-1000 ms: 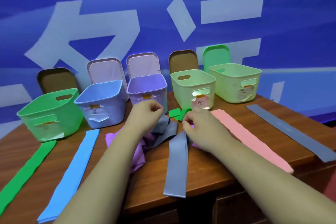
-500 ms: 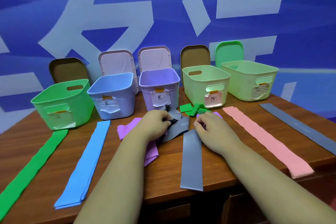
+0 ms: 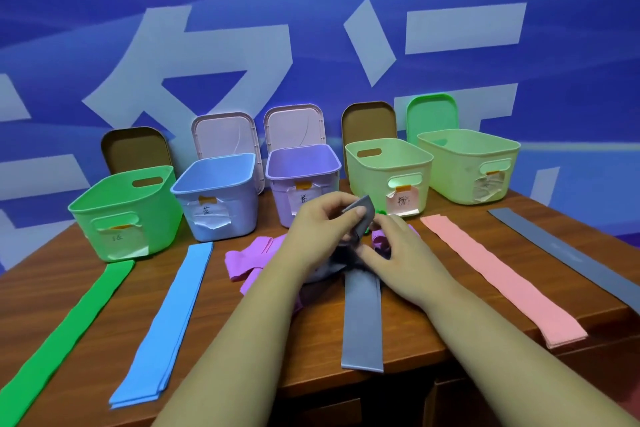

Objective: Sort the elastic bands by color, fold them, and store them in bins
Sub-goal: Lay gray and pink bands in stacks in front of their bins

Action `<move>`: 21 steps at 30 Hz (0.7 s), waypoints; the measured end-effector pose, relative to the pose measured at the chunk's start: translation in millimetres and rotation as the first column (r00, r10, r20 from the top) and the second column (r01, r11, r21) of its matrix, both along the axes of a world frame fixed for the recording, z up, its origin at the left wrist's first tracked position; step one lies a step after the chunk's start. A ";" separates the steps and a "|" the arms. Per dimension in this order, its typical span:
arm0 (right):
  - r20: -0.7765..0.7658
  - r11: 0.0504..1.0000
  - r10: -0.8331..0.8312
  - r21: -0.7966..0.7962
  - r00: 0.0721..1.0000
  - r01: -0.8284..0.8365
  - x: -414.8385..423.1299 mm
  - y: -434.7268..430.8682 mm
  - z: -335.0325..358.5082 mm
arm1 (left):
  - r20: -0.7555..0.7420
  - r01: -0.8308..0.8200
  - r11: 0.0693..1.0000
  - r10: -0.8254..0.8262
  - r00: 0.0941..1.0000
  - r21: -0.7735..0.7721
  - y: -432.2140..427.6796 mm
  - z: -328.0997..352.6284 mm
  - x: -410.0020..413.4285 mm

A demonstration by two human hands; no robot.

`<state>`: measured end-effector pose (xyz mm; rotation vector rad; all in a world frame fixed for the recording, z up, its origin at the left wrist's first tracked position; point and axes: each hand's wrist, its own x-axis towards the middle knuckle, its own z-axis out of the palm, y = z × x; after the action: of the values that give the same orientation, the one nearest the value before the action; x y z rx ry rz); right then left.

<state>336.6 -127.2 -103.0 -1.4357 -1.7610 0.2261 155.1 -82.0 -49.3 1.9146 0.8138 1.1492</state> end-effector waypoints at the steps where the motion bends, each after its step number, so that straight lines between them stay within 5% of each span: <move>1: -0.007 1.000 0.014 0.010 1.000 -0.014 -0.5 -1.2 1.2 | 0.011 0.021 1.000 -0.021 1.000 0.003 -1.7 5.2 2.4; 21: -0.145 0.996 0.090 0.021 0.985 -0.088 0.0 -13.5 6.0 | 0.149 0.052 0.998 -0.058 0.987 0.045 -13.9 132.8 43.1</move>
<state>336.6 -140.7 -97.0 -1.2983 -1.7045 0.3560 198.3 -95.9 83.6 1.8461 0.6571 1.2677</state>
